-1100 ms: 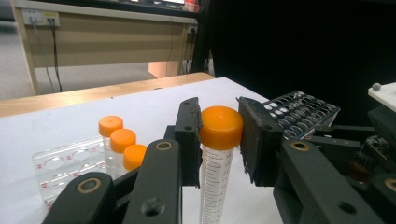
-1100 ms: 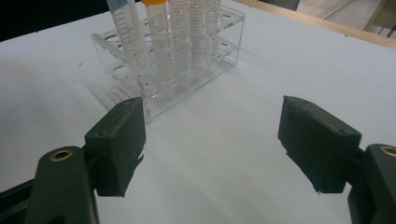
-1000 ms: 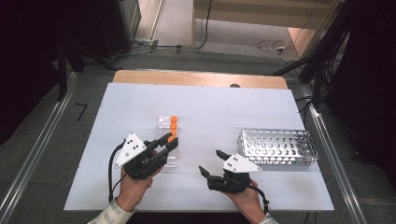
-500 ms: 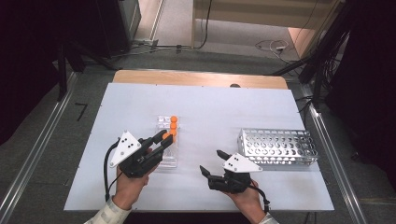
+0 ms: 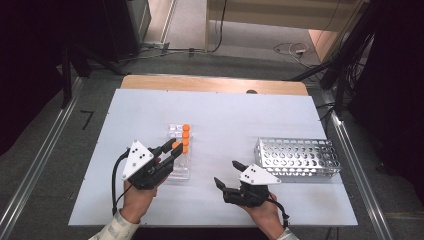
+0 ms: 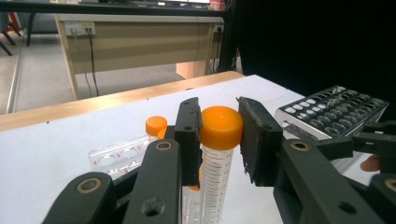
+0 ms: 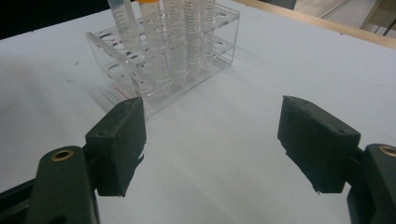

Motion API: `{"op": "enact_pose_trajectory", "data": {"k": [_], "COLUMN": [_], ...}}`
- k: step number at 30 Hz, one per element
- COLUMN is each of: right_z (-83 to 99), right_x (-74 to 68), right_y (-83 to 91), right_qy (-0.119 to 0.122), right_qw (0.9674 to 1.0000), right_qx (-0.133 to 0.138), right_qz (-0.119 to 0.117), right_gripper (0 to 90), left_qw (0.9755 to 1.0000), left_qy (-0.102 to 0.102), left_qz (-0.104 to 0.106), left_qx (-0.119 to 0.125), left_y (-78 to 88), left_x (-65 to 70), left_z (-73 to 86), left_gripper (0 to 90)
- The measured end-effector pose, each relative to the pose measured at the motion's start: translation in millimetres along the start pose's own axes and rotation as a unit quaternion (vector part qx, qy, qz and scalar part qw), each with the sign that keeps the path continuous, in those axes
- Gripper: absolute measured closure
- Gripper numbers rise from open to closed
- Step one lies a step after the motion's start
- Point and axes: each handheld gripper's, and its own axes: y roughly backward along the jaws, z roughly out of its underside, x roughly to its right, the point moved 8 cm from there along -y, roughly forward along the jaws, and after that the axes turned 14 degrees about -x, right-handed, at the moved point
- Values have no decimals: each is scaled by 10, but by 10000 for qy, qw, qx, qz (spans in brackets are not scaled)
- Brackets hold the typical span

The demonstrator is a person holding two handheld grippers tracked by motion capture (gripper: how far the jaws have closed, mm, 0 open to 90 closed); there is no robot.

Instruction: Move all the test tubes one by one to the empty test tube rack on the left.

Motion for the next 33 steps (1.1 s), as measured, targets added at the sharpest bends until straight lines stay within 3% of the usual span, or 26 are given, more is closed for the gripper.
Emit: {"op": "enact_pose_trajectory", "data": {"k": [8,33], "right_z": [3,24], "right_x": [-12,-17], "right_y": [-8,-12], "right_qy": [38,96], "right_qw": [10000,9999], "right_qx": [-14,-41], "right_qz": [16,18], "right_gripper": [223,224], "left_qw": [9997,9982], "left_qy": [-130,-131], "left_qz": [-96,-260], "left_qx": [-191,-531], "left_y": [-129,-236], "left_x": [41,69], "left_z": [109,328], "left_gripper": [696,690]}}
